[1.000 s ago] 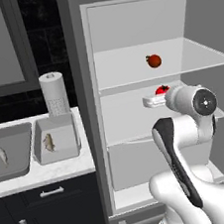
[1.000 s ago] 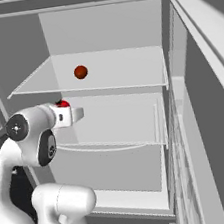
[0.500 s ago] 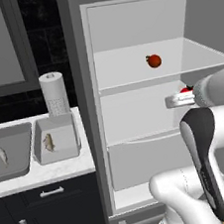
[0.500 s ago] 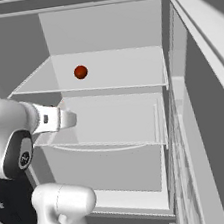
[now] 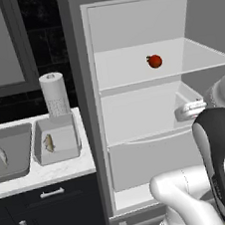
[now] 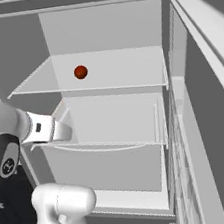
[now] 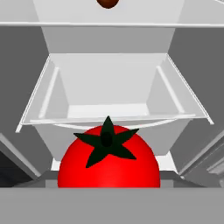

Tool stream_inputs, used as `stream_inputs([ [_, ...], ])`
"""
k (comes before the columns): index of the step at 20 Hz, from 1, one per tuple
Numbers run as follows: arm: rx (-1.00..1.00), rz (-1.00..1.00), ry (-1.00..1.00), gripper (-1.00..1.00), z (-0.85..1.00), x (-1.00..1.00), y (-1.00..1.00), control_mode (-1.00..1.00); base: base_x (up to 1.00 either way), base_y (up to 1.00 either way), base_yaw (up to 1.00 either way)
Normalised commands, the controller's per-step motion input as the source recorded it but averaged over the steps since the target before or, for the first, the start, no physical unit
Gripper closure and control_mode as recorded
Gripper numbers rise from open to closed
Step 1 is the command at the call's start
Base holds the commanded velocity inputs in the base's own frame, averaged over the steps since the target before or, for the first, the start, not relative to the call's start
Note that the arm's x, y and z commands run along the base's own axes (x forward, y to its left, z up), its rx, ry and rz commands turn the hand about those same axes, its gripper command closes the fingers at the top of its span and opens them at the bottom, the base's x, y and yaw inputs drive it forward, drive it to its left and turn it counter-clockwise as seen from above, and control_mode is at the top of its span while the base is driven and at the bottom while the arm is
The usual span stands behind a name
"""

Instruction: Place one tomato and one fish in each tupperware on the nearby counter, to pack two identical lunches.

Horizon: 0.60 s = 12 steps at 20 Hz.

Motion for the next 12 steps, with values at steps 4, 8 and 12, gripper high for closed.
stream_inputs([
  [4, 0.0, 0.0, 0.0, 1.0, -0.01, -0.11, 0.03, 1.0, -0.35, 0.43, 0.0],
  [8, 0.0, 0.0, 0.0, 1.0, 0.0, 0.0, 0.0, 1.0, -0.33, 1.0, 0.01],
  [12, 0.0, 0.0, 0.0, 1.0, 0.0, 0.0, 0.0, 1.0, -0.08, 1.0, 0.01],
])
